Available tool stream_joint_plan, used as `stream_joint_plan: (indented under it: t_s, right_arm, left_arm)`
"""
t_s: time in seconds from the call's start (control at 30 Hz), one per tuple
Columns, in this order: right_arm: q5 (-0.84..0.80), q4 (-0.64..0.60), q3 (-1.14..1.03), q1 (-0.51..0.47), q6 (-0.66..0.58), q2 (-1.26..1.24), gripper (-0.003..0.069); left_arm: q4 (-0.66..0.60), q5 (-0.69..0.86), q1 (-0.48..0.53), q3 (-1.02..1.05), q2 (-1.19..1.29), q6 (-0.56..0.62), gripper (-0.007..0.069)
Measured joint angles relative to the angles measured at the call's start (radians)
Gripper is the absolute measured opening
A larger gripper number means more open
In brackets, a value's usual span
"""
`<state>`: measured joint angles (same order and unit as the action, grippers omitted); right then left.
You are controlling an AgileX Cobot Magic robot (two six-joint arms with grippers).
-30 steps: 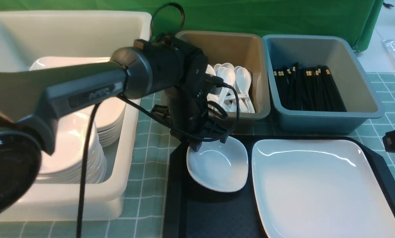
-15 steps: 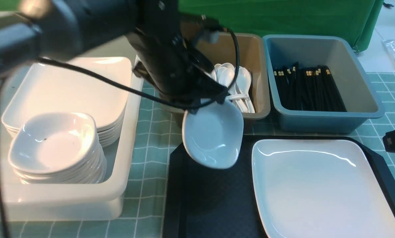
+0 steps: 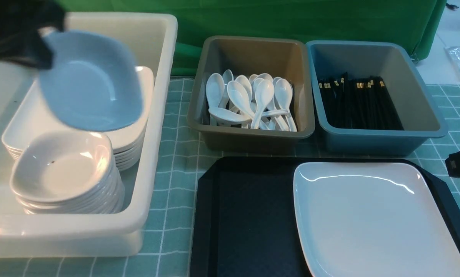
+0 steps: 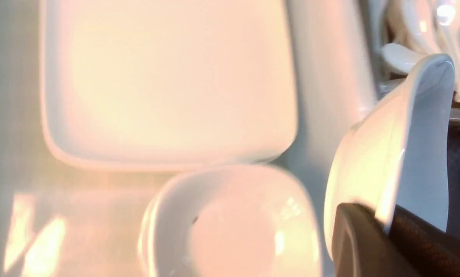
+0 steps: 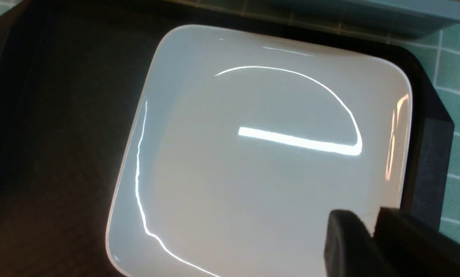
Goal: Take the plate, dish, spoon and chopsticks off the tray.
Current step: Use the left arm to put the small plate into the large storage box on the left, then use the left arm to move the plate from right to left
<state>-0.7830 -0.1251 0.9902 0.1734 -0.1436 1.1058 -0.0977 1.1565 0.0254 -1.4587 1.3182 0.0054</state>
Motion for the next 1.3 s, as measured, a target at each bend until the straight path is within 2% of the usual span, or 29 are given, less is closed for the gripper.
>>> stream_joint_plan:
  t_s: [0.1, 0.23, 0.27, 0.43, 0.53, 0.63, 0.8, 0.87, 0.93, 1.0, 1.07, 1.13, 1.2, 1.23, 1.27, 1.3]
  right_arm:
    - [0.0, -0.001, 0.0, 0.0, 0.0, 0.0, 0.015]
    - [0.0, -0.001, 0.0, 0.0, 0.0, 0.0, 0.0153]
    - [0.0, -0.001, 0.0, 0.0, 0.0, 0.0, 0.0153]
    - [0.001, -0.002, 0.0, 0.0, 0.0, 0.0, 0.0153]
    - [0.003, -0.016, 0.0, 0.0, 0.0, 0.0, 0.0153]
    - [0.003, -0.032, 0.0, 0.0, 0.0, 0.0, 0.0153]
    - [0.003, -0.044, 0.0, 0.0, 0.0, 0.0, 0.0153]
    - [0.002, -0.044, 0.0, 0.0, 0.0, 0.0, 0.0153]
    - [0.002, -0.045, 0.0, 0.0, 0.0, 0.0, 0.0153]
    - [0.002, -0.045, 0.0, 0.0, 0.0, 0.0, 0.0154]
    - [0.002, -0.045, 0.0, 0.0, 0.0, 0.0, 0.0157]
    - [0.002, -0.045, 0.0, 0.0, 0.0, 0.0, 0.0158]
    - [0.002, -0.045, 0.0, 0.0, 0.0, 0.0, 0.016]
    - [0.002, -0.045, 0.0, 0.0, 0.0, 0.0, 0.016]
    - [0.002, -0.045, 0.0, 0.0, 0.0, 0.0, 0.016]
    - [0.002, -0.045, 0.0, 0.0, 0.0, 0.0, 0.016]
  left_arm:
    - [-0.084, -0.01, 0.153, 0.129, -0.021, 0.077, 0.0021]
    - [-0.093, -0.057, 0.23, 0.206, -0.02, 0.133, 0.0021]
    - [-0.102, -0.078, 0.259, 0.241, -0.015, 0.183, 0.0021]
    - [-0.134, -0.125, 0.276, 0.304, 0.014, 0.307, 0.0022]
    - [-0.142, -0.145, 0.276, 0.312, 0.029, 0.351, 0.0053]
    - [-0.141, -0.158, 0.277, 0.315, 0.034, 0.36, 0.0149]
    - [-0.096, -0.23, 0.277, 0.278, 0.027, 0.324, 0.0402]
    - [-0.092, -0.234, 0.277, 0.248, 0.013, 0.317, 0.0475]
    - [-0.106, -0.236, 0.275, 0.223, -0.005, 0.312, 0.0517]
    - [-0.119, -0.237, 0.269, 0.212, -0.015, 0.31, 0.0527]
    - [-0.166, -0.235, 0.21, 0.201, -0.048, 0.331, 0.0503]
    - [-0.214, -0.225, 0.133, 0.198, -0.059, 0.338, 0.0442]
    - [-0.269, -0.211, -0.002, 0.198, -0.061, 0.338, 0.0318]
    - [-0.273, -0.211, -0.017, 0.198, -0.059, 0.338, 0.0304]
    - [-0.291, -0.21, -0.121, 0.198, -0.051, 0.331, 0.0188]
    - [-0.294, -0.21, -0.198, 0.197, -0.043, 0.32, 0.0132]
